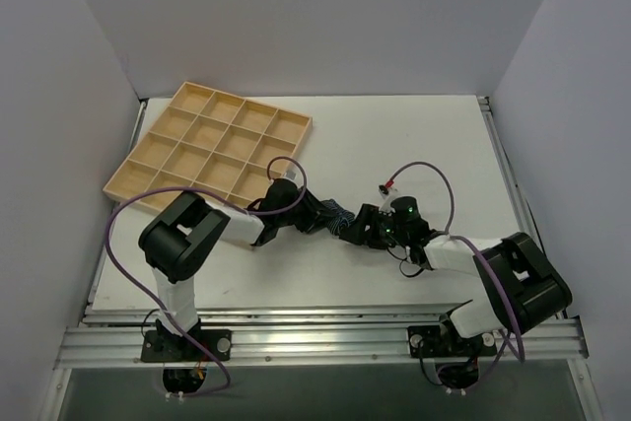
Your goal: Roll the underwear
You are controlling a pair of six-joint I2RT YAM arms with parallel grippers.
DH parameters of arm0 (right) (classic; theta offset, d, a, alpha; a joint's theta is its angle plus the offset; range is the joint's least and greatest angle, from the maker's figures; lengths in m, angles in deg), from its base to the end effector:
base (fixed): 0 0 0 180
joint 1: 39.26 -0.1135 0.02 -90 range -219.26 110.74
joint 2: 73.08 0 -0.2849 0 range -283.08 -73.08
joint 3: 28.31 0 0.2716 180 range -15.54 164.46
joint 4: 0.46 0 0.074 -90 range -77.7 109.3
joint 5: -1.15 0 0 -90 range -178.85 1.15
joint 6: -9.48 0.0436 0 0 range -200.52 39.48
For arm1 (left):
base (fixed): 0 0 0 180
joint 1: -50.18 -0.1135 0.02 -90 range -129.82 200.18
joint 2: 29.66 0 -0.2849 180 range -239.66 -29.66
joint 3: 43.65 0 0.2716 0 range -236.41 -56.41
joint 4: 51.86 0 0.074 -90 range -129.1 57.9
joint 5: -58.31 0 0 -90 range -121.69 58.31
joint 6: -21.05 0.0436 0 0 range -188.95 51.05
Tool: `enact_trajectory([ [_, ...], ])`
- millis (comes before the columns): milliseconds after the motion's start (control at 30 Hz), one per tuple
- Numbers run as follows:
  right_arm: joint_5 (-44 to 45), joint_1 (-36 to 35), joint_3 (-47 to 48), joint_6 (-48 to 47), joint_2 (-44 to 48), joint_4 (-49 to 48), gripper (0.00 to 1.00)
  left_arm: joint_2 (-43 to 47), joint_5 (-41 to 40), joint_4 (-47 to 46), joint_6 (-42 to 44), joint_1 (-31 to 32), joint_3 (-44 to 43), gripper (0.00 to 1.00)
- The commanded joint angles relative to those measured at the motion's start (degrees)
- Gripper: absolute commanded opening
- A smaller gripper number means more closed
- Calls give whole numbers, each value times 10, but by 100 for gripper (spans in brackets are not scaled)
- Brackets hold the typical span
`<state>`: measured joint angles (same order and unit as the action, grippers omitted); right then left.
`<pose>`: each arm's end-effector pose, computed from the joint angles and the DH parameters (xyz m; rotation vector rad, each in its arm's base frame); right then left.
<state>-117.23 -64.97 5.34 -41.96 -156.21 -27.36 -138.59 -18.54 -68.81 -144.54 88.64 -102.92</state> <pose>0.2308 0.1341 0.1467 -0.1166 2.1182 1.1903 0.2963 -0.2480 0.1130 -0.6391 2.3915 -1.2871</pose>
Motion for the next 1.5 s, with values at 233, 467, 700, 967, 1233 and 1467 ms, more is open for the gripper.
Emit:
enact_trajectory([
  [233,92,-4,119,-99,48,231,60,-3,-31,132,69,2,-51,2],
  [467,144,-32,195,-190,47,297,38,-5,-36,162,79,8,-71,2],
  [700,214,-115,251,-275,18,349,38,-4,-37,207,83,11,-93,2],
  [967,299,-162,296,-325,-41,376,52,3,-42,258,83,13,-108,2],
  [1233,379,-202,319,-353,-81,376,53,6,-44,278,84,15,-112,2],
  [1467,442,-235,334,-353,-100,384,53,8,-46,288,85,16,-112,2],
])
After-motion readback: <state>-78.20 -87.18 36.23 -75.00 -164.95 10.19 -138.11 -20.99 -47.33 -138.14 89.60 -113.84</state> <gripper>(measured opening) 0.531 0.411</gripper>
